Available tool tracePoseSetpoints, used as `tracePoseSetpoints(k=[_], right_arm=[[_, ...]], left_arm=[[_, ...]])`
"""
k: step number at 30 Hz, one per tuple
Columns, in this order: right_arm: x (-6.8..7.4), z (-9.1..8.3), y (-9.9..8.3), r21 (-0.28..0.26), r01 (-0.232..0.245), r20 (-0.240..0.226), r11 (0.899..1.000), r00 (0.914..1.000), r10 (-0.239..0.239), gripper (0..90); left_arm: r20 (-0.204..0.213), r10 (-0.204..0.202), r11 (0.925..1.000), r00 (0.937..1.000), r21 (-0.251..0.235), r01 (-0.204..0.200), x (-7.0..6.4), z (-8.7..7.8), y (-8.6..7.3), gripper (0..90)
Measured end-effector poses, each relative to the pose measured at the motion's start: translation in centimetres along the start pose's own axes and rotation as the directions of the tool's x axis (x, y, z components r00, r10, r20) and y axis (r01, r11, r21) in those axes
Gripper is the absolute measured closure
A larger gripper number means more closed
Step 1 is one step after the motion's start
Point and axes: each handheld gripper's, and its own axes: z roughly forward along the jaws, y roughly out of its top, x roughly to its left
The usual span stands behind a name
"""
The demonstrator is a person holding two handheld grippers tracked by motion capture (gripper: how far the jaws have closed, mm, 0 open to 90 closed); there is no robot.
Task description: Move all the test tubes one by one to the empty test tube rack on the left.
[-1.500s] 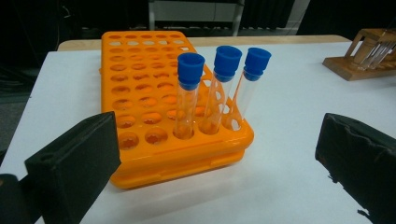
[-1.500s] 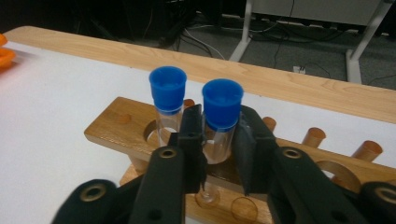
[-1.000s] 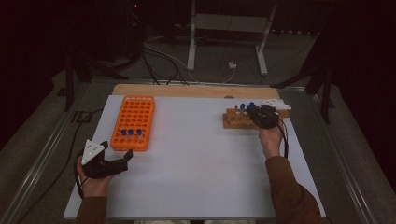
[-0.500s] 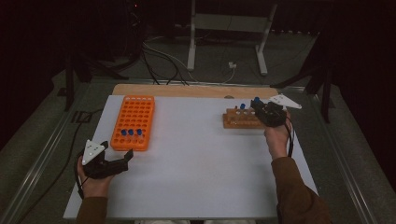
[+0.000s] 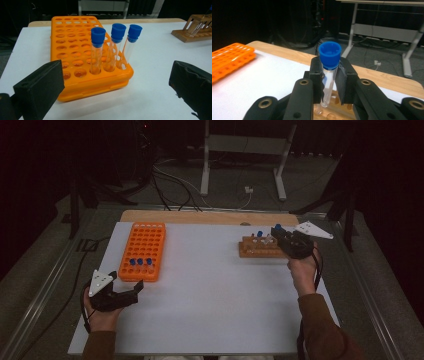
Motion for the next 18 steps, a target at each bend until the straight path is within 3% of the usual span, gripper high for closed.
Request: tracePoseSetpoints(k=[6, 18], right_arm=[[1.4, -0.7, -0.1, 0.02, 0.017, -0.057, 1.0, 0.9983, -0.015, 76.4], [5.1, -0.3, -1.3, 0.058, 0.029, -0.18, 0.998, 0.9834, -0.018, 76.3]], left_arm=[[0.006, 0.007, 1.0, 1.0, -0.004, -0.006, -0.4, 0.1, 0.1, 0.8], [0.02, 0.02, 0.9998, 0.9996, -0.009, -0.019, -0.9, 0.2, 0.2, 0.8]])
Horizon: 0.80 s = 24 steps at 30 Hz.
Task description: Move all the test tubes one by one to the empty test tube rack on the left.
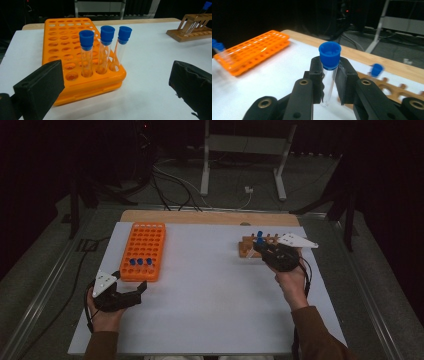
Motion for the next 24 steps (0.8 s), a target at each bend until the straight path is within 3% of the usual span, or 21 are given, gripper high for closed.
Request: tracePoseSetpoints(k=[12, 24], right_arm=[[3.4, 1.7, 0.0, 0.015, 0.026, -0.104, 1.0, 0.9943, -0.025, 76.2], [6.8, 3.6, 0.4, 0.034, 0.05, -0.206, 0.998, 0.9776, -0.042, 76.2]], left_arm=[[0.014, 0.011, 0.9998, 0.9998, -0.015, -0.011, -0.6, 0.0, 0.4, 0.8], [0.041, 0.048, 0.9979, 0.998, -0.045, -0.046, -2.3, 0.0, 1.4, 0.8]])
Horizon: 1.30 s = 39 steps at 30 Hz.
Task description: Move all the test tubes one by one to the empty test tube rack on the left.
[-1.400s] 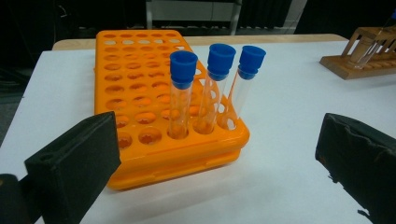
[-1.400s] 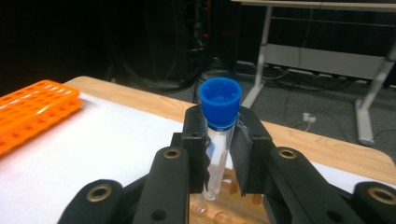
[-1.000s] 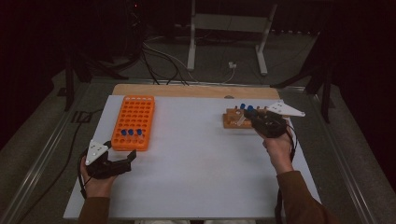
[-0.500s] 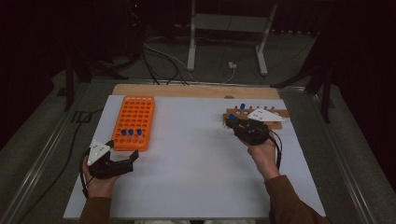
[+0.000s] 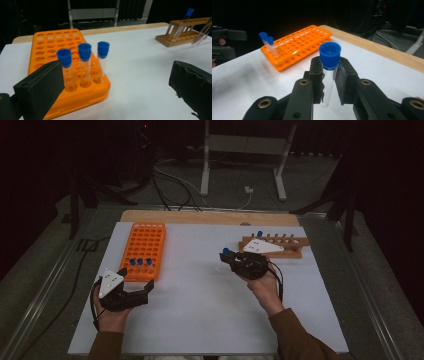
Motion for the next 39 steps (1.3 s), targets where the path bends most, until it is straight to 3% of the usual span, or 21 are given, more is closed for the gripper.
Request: tracePoseSetpoints(k=[12, 22, 26, 32, 39], right_arm=[[3.8, 2.8, 0.3, 0.034, 0.043, -0.1, 0.999, 0.9942, -0.039, 76.2], [7.5, 5.2, 0.7, 0.051, 0.094, -0.186, 0.994, 0.9791, -0.083, 76.2], [8.7, 5.9, 0.8, 0.058, 0.109, -0.212, 0.992, 0.9727, -0.094, 76.2], [9.7, 6.5, 0.6, 0.059, 0.119, -0.236, 0.991, 0.9664, -0.102, 76.1], [10.1, 6.7, 0.7, 0.061, 0.115, -0.258, 0.992, 0.9615, -0.095, 76.1]], left_arm=[[0.079, 0.025, 0.9996, 0.9965, -0.018, -0.024, -2.5, 0.5, 0.9, 1.4], [0.17, 0.102, 0.9935, 0.9801, 0.032, -0.109, -5.6, 1.8, 1.2, 9.3], [0.185, 0.119, 0.9914, 0.9754, 0.032, -0.127, -6.1, 2.0, 1.2, 20.2], [0.214, 0.143, 0.9878, 0.9663, 0.029, -0.153, -6.1, 2.0, 1.0, 51.4], [0.233, 0.185, 0.9789, 0.9548, 0.043, -0.2, -6.4, 2.1, 0.9, 72.0]])
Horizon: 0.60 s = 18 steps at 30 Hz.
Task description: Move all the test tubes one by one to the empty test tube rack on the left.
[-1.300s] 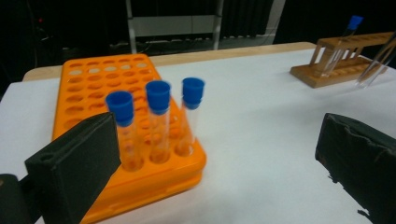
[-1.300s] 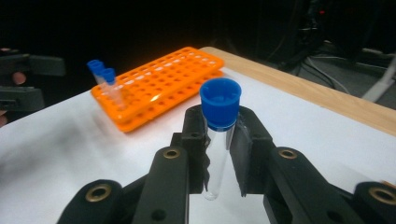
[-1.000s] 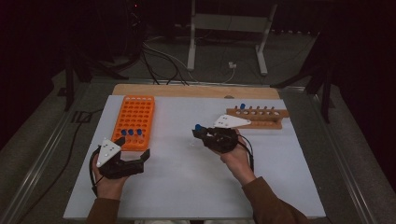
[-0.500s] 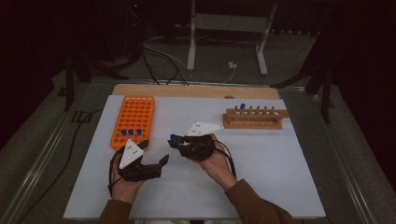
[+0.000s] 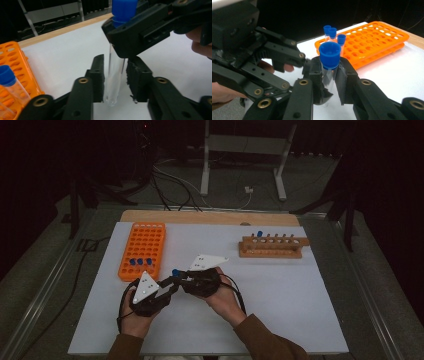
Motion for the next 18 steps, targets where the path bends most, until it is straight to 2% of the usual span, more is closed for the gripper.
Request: tracePoseSetpoints(k=[3, 9, 13, 18], right_arm=[[0.1, 0.0, 0.0, 0.002, 0.003, -0.002, 1.0, 1.0, -0.003, 76.2], [0.0, 0.0, 0.0, 0.003, 0.002, -0.008, 1.0, 1.0, -0.002, 75.4], [-0.2, -0.4, 0.1, -0.007, -0.01, -0.007, 1.0, 0.9999, 0.01, 63.4], [-1.1, -1.5, 0.1, -0.021, -0.037, -0.009, 0.999, 0.9993, 0.037, 47.3]], left_arm=[[0.007, -0.003, 1.0, 1.0, 0.0, 0.003, 0.1, 0.0, -0.1, 77.4], [0.015, -0.008, 1.0, 0.9999, -0.001, 0.008, 0.2, -0.1, -0.1, 77.9], [0.008, -0.021, 0.9998, 0.9997, 0.003, 0.021, 0.5, -0.1, -0.3, 78.0], [-0.019, -0.045, 0.999, 0.9988, 0.008, 0.045, 1.2, -0.4, -0.5, 78.0]])
